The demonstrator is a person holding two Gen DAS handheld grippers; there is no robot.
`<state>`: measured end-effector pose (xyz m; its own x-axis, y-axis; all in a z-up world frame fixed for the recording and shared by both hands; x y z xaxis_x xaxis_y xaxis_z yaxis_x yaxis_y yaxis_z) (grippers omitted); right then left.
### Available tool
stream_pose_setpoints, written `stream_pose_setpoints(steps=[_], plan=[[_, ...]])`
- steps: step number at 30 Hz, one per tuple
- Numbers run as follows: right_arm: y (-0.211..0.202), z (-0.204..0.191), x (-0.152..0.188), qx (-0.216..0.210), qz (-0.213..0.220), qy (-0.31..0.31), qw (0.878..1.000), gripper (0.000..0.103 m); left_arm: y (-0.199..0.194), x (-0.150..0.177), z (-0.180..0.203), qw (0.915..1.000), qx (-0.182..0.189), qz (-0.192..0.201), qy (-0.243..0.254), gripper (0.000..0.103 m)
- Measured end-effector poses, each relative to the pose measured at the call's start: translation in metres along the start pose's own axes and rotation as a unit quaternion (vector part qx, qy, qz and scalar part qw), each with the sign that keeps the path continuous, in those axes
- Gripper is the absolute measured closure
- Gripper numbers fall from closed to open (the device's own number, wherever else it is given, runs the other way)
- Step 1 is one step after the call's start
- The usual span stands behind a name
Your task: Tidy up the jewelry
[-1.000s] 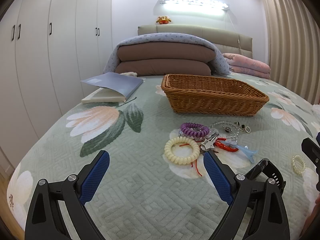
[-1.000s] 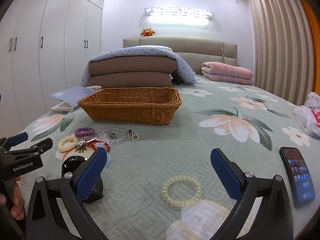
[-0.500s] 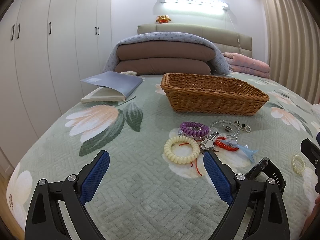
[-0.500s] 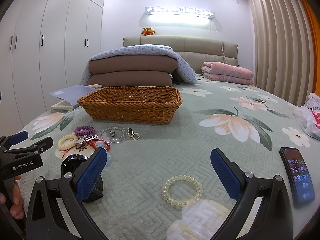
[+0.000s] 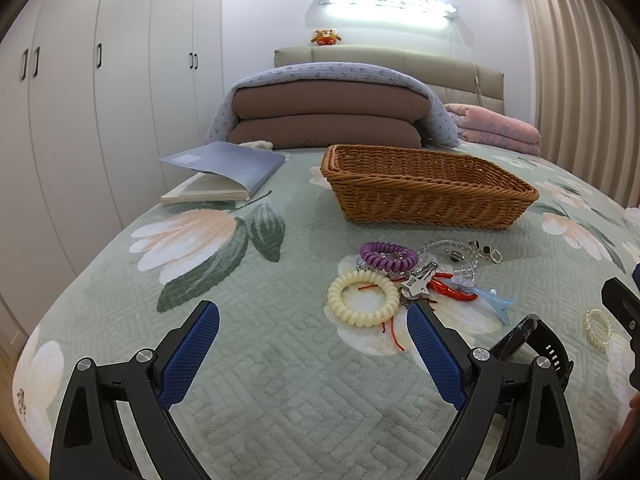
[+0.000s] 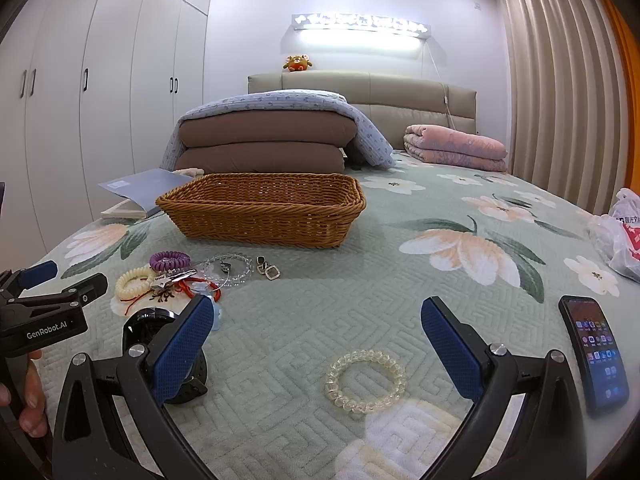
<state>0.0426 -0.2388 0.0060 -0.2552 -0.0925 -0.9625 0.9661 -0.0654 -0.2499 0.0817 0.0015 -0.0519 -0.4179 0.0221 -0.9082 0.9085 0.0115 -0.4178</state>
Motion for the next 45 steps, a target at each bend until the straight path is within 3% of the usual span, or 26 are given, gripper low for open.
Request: stream_pose_setpoints(steps=[9,14,16,19,21,23,25,28,33,36,39,41,42,43,44,45], plan=[[0.000,-0.001,0.000,-0.004,-0.001,0.000,1.000,0.000,0.003,0.001,-0.001,0.9998,0.012,-0.010,-0.010,0.008],[0.009,0.005,0.005,-0.017,-0.046,0.010,0.999,0.000,0.012,0.008,-0.015,0.9921,0.076,-0.064,-0.076,0.008],[0.013,0.013,0.010,-0.016,-0.071,0.011,0.997,0.011,0.018,0.010,-0.020,0.9858,0.101,-0.088,-0.101,0.008],[0.014,0.036,0.017,-0.007,-0.090,0.019,0.996,0.016,0.030,0.008,-0.021,0.9795,0.122,-0.111,-0.116,0.014],[0.014,0.053,0.023,-0.003,-0.106,0.025,0.994,0.037,0.037,0.005,-0.017,0.9782,0.126,-0.120,-0.114,0.023],[0.015,0.066,0.030,0.000,-0.124,0.034,0.992,0.045,0.047,0.005,-0.014,0.9768,0.126,-0.136,-0.106,0.030],[0.020,0.070,0.040,-0.011,-0.147,0.042,0.988,0.047,0.058,0.009,-0.008,0.9743,0.125,-0.158,-0.101,0.037],[0.025,0.065,0.049,-0.026,-0.163,0.039,0.986,0.052,0.064,0.007,-0.004,0.9765,0.116,-0.160,-0.086,0.037],[0.031,0.054,0.056,-0.004,-0.169,-0.002,0.986,0.060,0.065,0.008,0.000,0.9792,0.102,-0.162,-0.067,0.039],[0.036,0.048,0.057,-0.007,-0.173,-0.010,0.985,0.070,0.067,0.007,0.002,0.9813,0.092,-0.161,-0.054,0.040],[0.036,0.043,0.056,-0.014,-0.171,-0.018,0.985,0.084,0.069,0.008,0.002,0.9829,0.079,-0.161,-0.042,0.058],[0.036,0.039,0.055,-0.013,-0.169,-0.027,0.985,0.088,0.070,0.008,0.003,0.9838,0.073,-0.160,-0.035,0.061],[0.036,0.038,0.054,-0.011,-0.167,-0.031,0.985,0.089,0.070,0.008,0.005,0.9839,0.075,-0.159,-0.032,0.068],[0.035,0.037,0.053,-0.011,-0.166,-0.032,0.986,0.089,0.069,0.007,0.008,0.9839,0.079,-0.158,-0.026,0.083],[0.035,0.035,0.052,-0.015,-0.165,-0.030,0.986,0.090,0.070,0.006,0.011,0.9839,0.083,-0.157,-0.022,0.091],[0.035,0.034,0.049,-0.022,-0.161,-0.024,0.986,0.090,0.070,0.006,0.014,0.9840,0.084,-0.156,-0.018,0.092]])
Point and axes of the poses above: each gripper's, at about its wrist camera, not at the fingertips, and y roughly the way its jaws point, z to its right, x to its underside, the point moved 9 cm from there along y, roughly the way its jaws point, and after that the axes turned 5 degrees about z, right-handed, at the moved point
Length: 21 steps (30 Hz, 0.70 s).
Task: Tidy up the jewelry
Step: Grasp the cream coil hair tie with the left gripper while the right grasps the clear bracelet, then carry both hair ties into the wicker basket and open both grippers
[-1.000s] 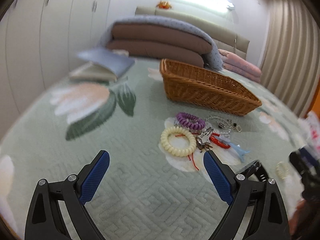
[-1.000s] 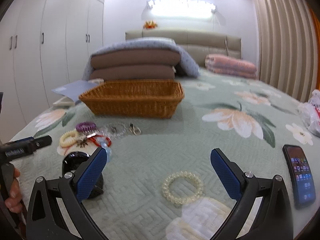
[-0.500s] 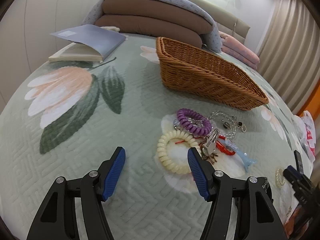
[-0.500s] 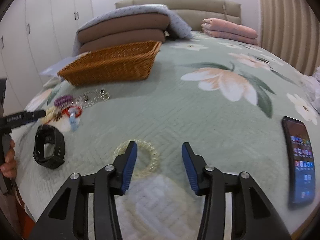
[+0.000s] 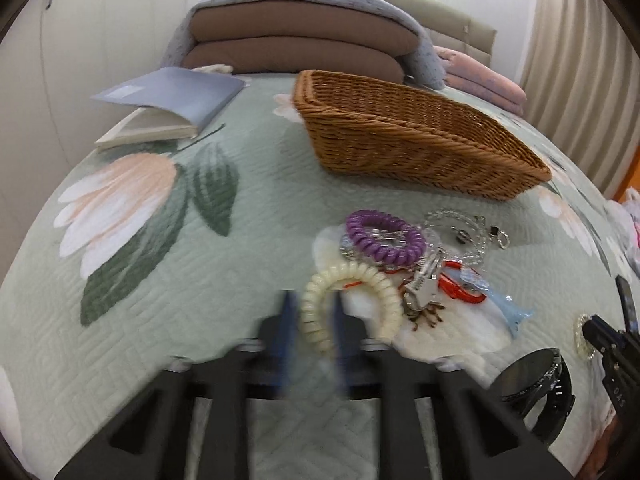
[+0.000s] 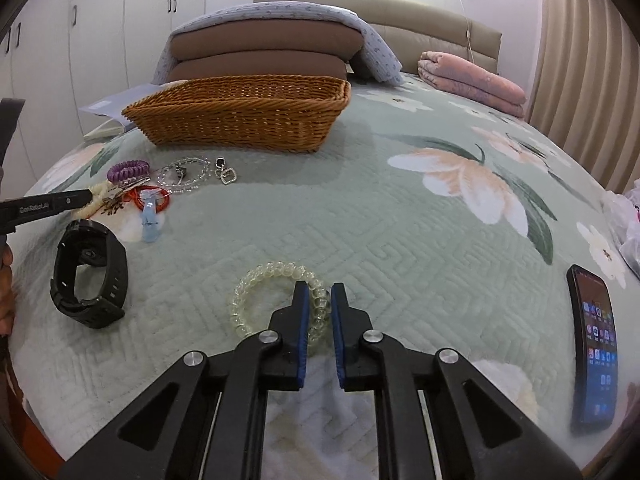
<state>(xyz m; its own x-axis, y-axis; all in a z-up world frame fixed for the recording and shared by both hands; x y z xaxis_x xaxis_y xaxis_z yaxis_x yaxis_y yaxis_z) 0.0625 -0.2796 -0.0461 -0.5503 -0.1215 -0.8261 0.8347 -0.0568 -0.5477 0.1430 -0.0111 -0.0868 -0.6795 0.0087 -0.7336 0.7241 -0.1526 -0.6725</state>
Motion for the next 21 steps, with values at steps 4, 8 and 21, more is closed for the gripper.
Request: stream_pose_setpoints(steps=[4,8,21], plan=[[-0.006,-0.005,-0.018,-0.023,0.021,0.018,0.999,0.091,-0.007,-0.004,0.004,0.9996,0.023,0.016,-0.007,0.093],[-0.011,-0.018,-0.052,-0.049,0.045,0.021,0.998,0.091,-0.024,-0.017,0.008,0.9976,0.042,0.054,-0.015,0.093],[0.076,-0.030,-0.199,-0.041,0.084,0.036,0.995,0.091,-0.009,-0.139,0.043,0.9910,0.070,0.114,-0.005,0.093]])
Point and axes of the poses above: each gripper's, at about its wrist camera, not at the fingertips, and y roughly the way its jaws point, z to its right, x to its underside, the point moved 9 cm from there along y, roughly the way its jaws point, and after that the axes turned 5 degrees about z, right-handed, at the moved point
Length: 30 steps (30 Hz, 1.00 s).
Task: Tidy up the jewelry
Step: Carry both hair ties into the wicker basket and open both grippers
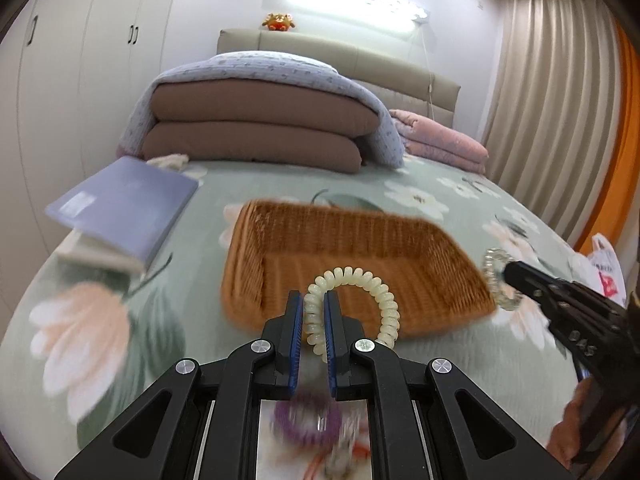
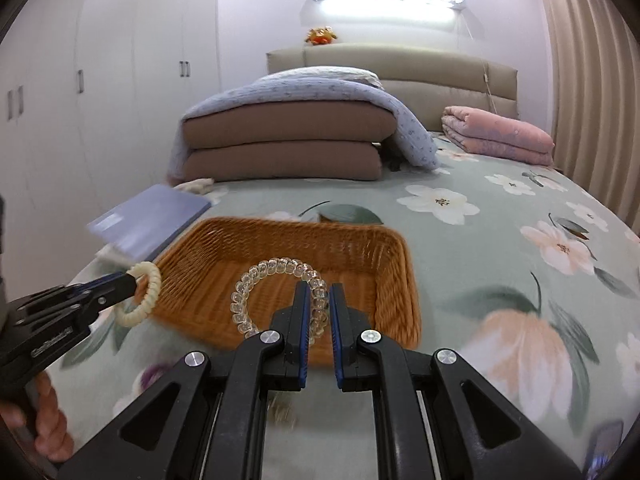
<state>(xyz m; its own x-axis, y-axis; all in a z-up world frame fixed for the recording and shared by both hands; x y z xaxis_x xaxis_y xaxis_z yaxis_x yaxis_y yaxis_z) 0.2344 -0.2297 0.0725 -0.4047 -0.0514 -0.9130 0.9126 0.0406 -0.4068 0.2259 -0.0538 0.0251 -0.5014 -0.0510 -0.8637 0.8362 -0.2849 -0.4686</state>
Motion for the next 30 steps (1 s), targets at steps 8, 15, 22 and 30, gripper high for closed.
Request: stream_pose_setpoints(steps=[8,15,22,30], plan=[[0.073,0.006,0.007,0.005,-0.069,0.016,0.997,0.091,0.076,-0.020,0.007,0.9992,0.013,-0.038,-0.004,0.093],[0.093,0.010,0.027,-0.002,-0.102,0.020,0.995,0.091,0.115,0.001,0.007,0.9957,0.003,-0.092,0.007,0.093],[0.098,0.011,0.033,-0.016,-0.113,0.037,0.993,0.089,0.118,0.007,0.005,0.9955,-0.004,-0.094,0.014,0.092],[0.068,0.015,0.019,-0.037,-0.068,0.062,0.995,0.076,0.099,-0.001,0.001,0.9976,0.003,-0.070,0.000,0.070]])
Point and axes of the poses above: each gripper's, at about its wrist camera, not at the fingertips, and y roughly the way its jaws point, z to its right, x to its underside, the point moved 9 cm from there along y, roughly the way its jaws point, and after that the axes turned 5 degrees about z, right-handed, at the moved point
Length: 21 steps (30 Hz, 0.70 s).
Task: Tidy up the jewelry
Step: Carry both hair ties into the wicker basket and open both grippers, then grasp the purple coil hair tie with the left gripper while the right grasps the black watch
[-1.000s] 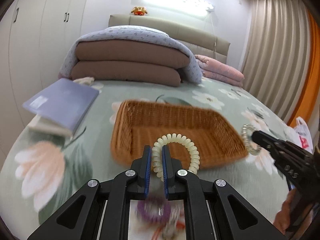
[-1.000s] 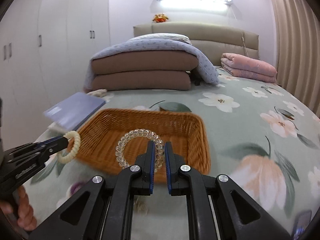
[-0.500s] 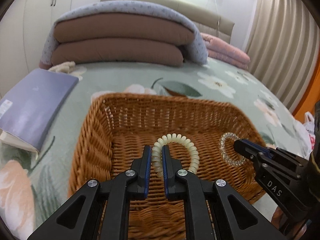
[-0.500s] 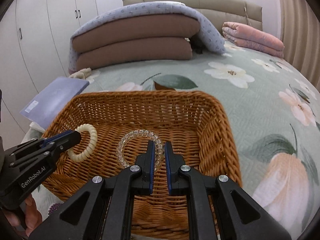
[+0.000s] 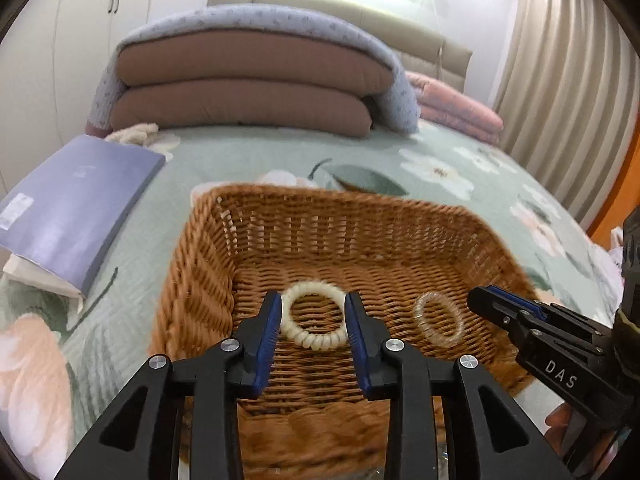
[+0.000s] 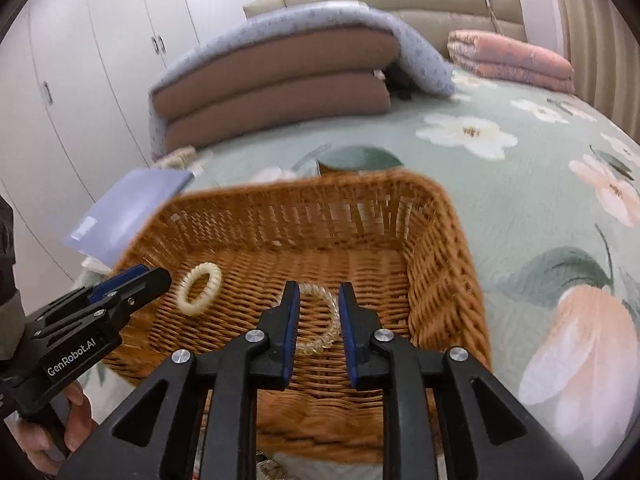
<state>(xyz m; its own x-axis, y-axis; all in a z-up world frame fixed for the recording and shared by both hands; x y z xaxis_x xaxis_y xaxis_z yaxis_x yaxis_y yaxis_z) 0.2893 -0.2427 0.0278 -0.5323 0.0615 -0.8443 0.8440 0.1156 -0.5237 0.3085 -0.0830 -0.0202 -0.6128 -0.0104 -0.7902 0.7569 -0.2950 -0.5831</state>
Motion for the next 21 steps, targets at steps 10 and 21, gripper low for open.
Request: stream_pose_setpoints(steps=[10,21], plan=[[-0.095,-0.036,0.029,-0.032,0.075,-0.033,0.996,0.062,-0.102,0.015,0.002,0.9957,0.057,0.072,-0.014,0.050],[-0.163,-0.062,0.104,-0.049,0.097,-0.056,0.993,0.055,-0.145,0.079,-0.039,0.9932,0.043,0.076,-0.077,0.050]])
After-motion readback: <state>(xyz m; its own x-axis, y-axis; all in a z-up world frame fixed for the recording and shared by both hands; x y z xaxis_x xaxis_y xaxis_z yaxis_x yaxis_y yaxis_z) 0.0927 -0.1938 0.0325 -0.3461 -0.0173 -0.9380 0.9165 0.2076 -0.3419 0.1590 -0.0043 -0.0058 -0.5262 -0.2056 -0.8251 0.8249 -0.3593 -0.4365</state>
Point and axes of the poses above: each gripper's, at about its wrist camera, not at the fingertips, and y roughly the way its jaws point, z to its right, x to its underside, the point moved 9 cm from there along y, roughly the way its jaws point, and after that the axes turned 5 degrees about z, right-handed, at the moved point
